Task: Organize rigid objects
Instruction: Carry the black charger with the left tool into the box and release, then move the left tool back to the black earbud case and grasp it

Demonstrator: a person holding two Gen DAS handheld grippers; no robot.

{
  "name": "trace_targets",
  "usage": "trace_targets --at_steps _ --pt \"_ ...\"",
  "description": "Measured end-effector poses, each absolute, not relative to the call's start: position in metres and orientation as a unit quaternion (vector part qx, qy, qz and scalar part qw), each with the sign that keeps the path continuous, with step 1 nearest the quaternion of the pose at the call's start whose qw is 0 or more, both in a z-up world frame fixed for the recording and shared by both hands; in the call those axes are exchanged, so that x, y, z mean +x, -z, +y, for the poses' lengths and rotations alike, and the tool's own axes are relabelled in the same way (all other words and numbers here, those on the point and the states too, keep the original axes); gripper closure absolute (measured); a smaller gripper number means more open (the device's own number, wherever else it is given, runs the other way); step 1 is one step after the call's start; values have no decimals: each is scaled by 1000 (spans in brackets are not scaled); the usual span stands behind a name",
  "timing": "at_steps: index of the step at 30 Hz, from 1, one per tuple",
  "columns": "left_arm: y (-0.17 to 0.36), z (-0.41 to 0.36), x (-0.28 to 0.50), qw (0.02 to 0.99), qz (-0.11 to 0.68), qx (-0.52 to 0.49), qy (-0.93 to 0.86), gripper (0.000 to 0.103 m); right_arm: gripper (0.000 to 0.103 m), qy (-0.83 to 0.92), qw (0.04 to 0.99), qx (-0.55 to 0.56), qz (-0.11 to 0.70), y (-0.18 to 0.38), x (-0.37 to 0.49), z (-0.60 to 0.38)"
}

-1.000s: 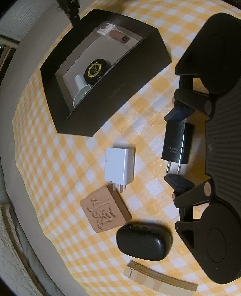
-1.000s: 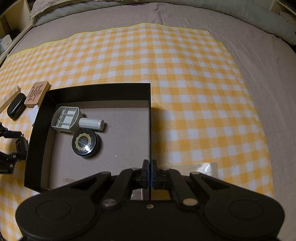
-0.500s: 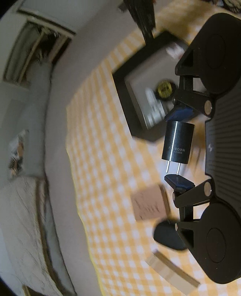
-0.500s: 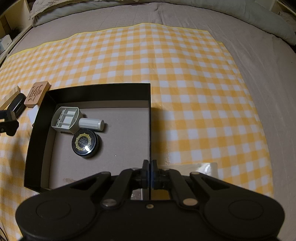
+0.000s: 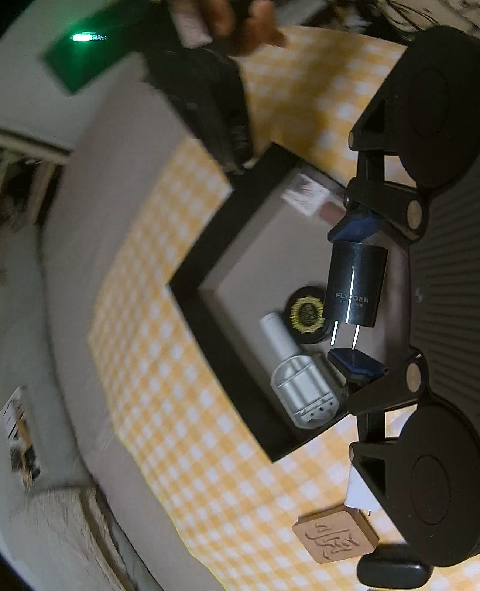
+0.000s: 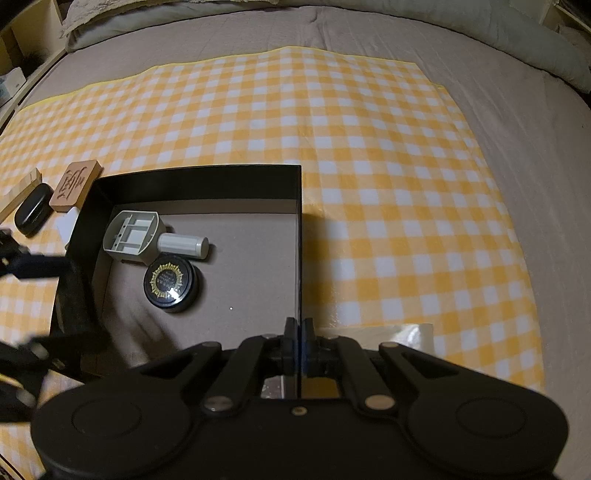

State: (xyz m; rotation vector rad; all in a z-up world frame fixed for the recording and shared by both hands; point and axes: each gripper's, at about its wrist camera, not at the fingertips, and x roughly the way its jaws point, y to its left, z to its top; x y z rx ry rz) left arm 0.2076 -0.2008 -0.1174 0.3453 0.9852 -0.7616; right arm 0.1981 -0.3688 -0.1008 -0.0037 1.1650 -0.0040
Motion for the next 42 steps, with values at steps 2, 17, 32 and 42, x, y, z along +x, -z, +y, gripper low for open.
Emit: trace_targets --at_steps 2,17,32,42 --pt "122 -202 207 790 462 186 357 41 101 2 835 -3 550 101 198 -368" --pt "118 -192 201 766 461 234 383 41 101 0 835 -5 550 101 198 -370" --pt "104 -176 192 763 461 210 401 32 101 0 835 -5 551 101 199 -370" --pt "102 -178 187 758 459 209 413 31 101 1 833 -6 553 102 197 -369"
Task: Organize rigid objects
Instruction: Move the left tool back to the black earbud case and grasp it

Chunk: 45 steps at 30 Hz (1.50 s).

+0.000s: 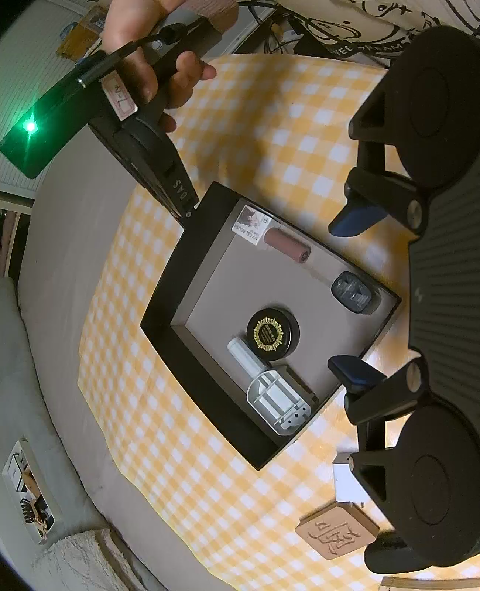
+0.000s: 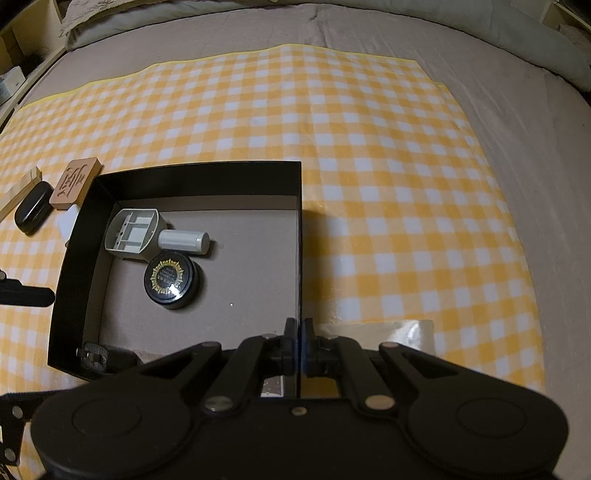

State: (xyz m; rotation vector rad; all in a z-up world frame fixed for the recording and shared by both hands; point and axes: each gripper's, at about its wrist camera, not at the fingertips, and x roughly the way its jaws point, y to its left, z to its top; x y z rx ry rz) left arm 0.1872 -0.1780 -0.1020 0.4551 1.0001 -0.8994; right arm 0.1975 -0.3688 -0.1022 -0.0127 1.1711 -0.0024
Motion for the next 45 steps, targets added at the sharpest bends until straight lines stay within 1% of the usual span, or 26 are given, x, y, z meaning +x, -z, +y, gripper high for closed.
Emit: trace_targets --at_steps 13,15,19,24,27,30,33,45 --pt "95 -174 182 763 450 199 419 30 101 2 833 -10 553 102 198 -369" --pt "91 -172 180 768 444 193 419 22 101 2 833 -10 553 102 198 -368" --pt "78 -161 180 791 423 170 408 17 101 2 833 -10 553 102 198 -368" --pt "60 -139 187 836 387 126 369 5 101 2 833 -10 553 102 197 -368" --pt "53 -119 195 866 366 101 326 1 101 2 833 -10 553 101 198 -367" --pt "50 -101 205 889 347 86 286 0 101 2 833 -10 553 102 196 -367" --pt "52 -82 216 903 343 81 244 0 101 2 833 -10 554 102 198 -368" --pt "95 -34 261 910 381 83 140 0 100 2 833 -11 554 102 197 -367"
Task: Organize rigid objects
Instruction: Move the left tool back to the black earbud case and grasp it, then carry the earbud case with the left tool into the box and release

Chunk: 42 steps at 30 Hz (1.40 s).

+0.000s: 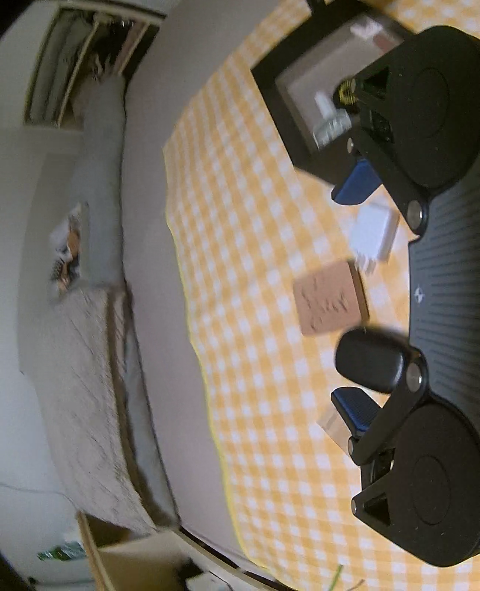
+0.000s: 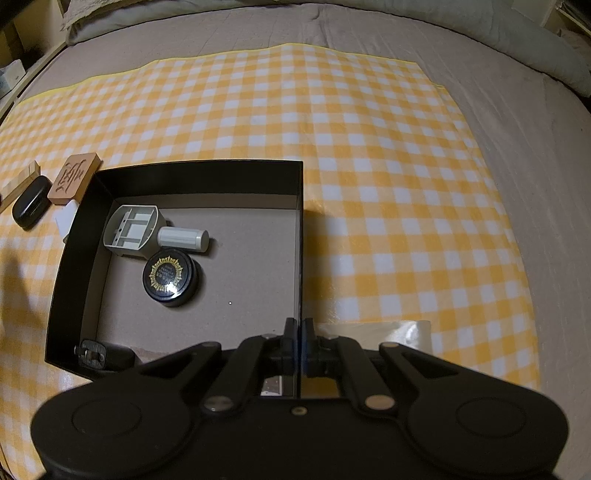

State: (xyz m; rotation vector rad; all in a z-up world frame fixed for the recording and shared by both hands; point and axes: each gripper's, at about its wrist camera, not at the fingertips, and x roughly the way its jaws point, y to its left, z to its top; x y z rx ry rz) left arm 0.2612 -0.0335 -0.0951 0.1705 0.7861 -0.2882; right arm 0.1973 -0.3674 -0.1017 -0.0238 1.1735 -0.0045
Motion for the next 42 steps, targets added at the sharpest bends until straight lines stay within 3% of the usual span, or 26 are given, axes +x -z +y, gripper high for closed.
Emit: trace_targets --at_steps 11,13,15,16,28,42 --pt "135 -13 298 884 452 76 92 3 101 3 833 -2 553 101 195 -369" --pt "139 -9 303 881 459 73 88 12 101 2 833 -1 553 101 195 -369" --pt "143 -5 307 879 463 75 80 34 101 1 833 5 553 100 195 -370" --pt "144 -5 310 879 464 76 75 37 101 0 833 5 553 97 196 -371" --pt "163 -11 320 867 480 101 88 37 101 0 833 4 553 97 194 -371" --pt "170 -2 332 875 478 46 60 49 101 1 833 5 554 97 194 -372"
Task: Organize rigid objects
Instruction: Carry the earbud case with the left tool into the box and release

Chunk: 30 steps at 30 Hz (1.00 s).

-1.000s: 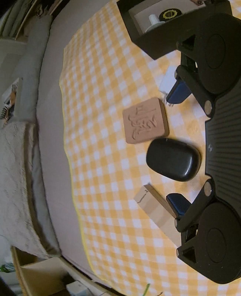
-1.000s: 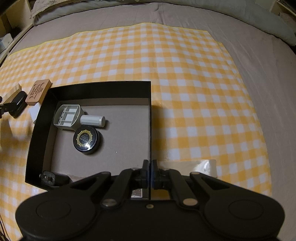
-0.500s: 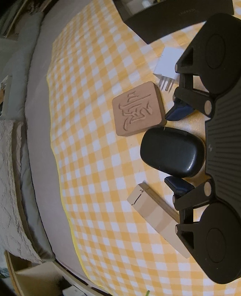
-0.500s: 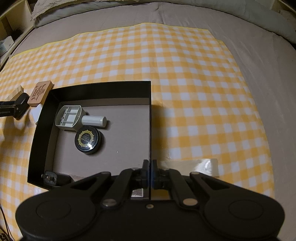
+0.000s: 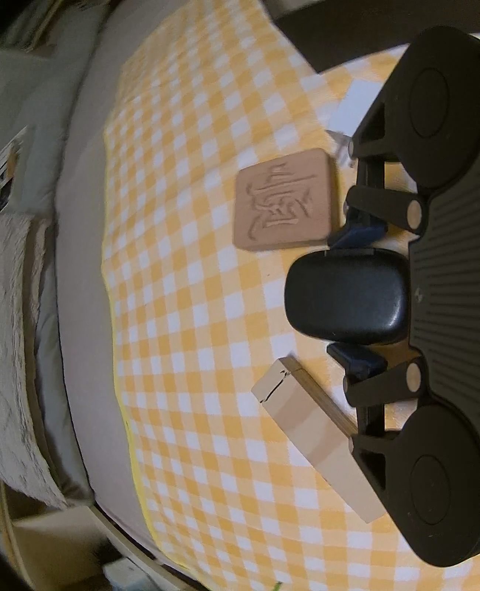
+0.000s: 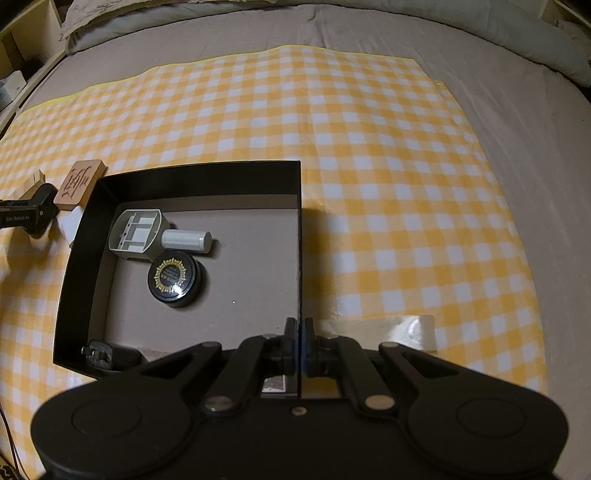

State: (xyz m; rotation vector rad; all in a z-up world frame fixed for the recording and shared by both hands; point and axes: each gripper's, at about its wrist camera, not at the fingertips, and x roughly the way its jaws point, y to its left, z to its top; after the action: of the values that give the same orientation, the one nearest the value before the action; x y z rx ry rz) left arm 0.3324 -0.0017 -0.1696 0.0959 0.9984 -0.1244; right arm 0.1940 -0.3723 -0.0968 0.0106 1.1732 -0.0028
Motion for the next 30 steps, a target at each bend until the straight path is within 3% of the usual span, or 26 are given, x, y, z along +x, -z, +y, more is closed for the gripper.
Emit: trace_targets --at_steps 12,16,30 --pt "126 8 306 890 454 35 40 49 101 4 832 -1 555 99 195 -371" --pt "103 0 293 896 438 -20 72 49 101 3 832 2 555 100 196 -370" --pt "84 -119 257 872 425 -108 215 49 101 -11 837 -1 547 93 185 -376"
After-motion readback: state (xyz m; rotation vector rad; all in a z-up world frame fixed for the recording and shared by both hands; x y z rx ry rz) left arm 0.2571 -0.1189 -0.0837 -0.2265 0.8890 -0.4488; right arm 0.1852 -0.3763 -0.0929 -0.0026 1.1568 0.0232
